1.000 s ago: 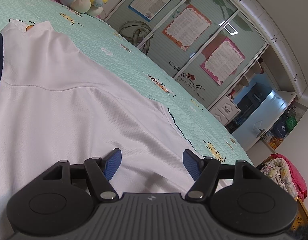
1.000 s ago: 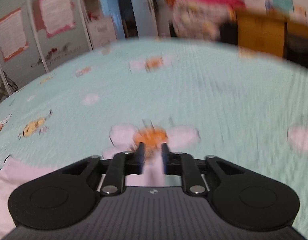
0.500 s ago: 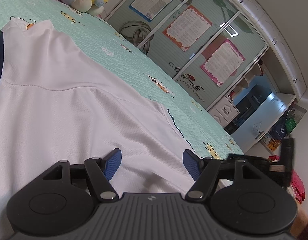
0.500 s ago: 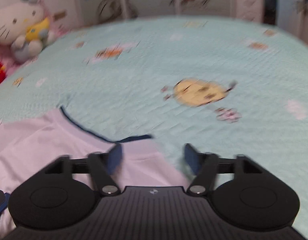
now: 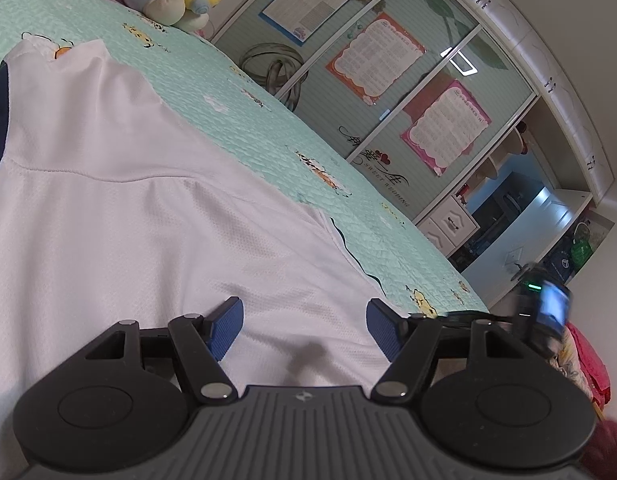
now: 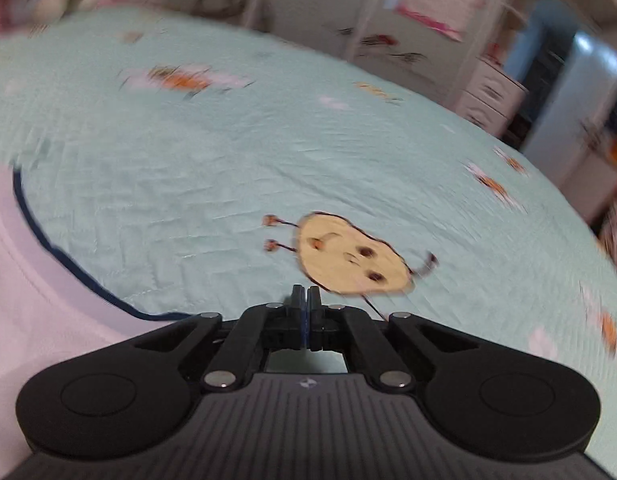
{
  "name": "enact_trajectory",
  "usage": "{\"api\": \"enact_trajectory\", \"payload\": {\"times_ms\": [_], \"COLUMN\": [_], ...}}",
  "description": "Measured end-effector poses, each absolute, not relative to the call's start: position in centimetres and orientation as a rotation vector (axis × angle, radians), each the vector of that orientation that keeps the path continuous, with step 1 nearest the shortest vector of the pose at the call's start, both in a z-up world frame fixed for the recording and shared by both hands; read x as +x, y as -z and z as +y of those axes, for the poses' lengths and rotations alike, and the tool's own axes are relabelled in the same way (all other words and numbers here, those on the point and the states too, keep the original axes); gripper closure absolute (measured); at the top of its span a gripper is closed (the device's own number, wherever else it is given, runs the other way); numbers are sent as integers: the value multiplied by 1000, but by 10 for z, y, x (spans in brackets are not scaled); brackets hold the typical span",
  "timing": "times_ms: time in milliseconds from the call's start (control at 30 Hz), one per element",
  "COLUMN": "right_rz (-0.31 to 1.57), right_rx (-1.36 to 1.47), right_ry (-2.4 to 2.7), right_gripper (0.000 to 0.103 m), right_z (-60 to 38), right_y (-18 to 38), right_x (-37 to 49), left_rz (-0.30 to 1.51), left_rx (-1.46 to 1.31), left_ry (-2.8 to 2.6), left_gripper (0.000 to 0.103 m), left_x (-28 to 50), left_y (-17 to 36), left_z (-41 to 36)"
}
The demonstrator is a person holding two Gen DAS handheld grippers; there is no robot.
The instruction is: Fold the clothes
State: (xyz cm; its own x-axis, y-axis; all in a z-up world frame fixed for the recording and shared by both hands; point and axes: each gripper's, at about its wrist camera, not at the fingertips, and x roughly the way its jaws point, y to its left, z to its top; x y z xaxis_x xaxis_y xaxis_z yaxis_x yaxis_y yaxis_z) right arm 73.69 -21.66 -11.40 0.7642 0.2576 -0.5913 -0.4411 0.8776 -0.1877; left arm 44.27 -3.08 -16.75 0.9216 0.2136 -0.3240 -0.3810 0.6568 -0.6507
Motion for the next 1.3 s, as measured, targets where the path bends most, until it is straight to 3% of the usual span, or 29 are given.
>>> {"api": "enact_trajectory", "payload": {"times_ms": [67, 100, 133, 200, 300, 367, 400, 433, 600, 733, 867, 933, 1167, 1200, 1233, 1300], "right_rz": [627, 648, 647, 680, 751, 799, 800, 802, 558, 518, 515, 517, 853, 878, 852, 767], "right_rx": [-128, -26, 26, 6, -46, -92, -131, -170, -426, -525, -220, -34, 216, 221, 199, 190], "right_ry": [-429, -453, -478, -517, -554, -569, -577, -586, -519, -460, -447, -457, -738, -702, -620, -451], "right_gripper": [81, 56, 40, 32, 35, 81, 93, 95, 102, 103, 98, 84, 84, 85, 103, 103], "right_z": [-243, -256, -265, -263, -250, -235, -227, -220, -190, -185, -226, -252, -275, -273, -274, -283], "right_y": [104, 99, 96, 97, 106, 113, 114, 115, 119, 137, 106, 89, 110, 120, 127, 130], "right_x": [730, 727, 722, 723, 728, 730, 727, 724, 713, 710, 701, 691, 687, 693, 699, 708], "left_rz": [227, 228, 228, 229, 228, 228, 227, 227, 227, 226, 227, 228, 228, 228, 228, 228], "left_rx": [-786, -785, -784, -783, -783, -783, -783, -782, -783, -784, -784, -783, -781, -782, -781, -781], "left_ry": [-341, -341, -342, -342, -342, -343, -343, -343, -342, -342, -343, -344, -346, -345, -345, -346], "left_gripper": [31, 31, 31, 31, 31, 31, 31, 31, 31, 31, 31, 31, 31, 31, 31, 31], "left_x": [443, 443, 443, 443, 444, 444, 444, 444, 443, 443, 443, 443, 444, 444, 444, 444], "left_y": [168, 168, 168, 168, 168, 168, 168, 168, 169, 169, 169, 169, 170, 170, 170, 170], "left_z": [-31, -31, -31, -31, -31, -31, -31, -31, -30, -30, -30, -30, -30, -29, -29, -29]}}
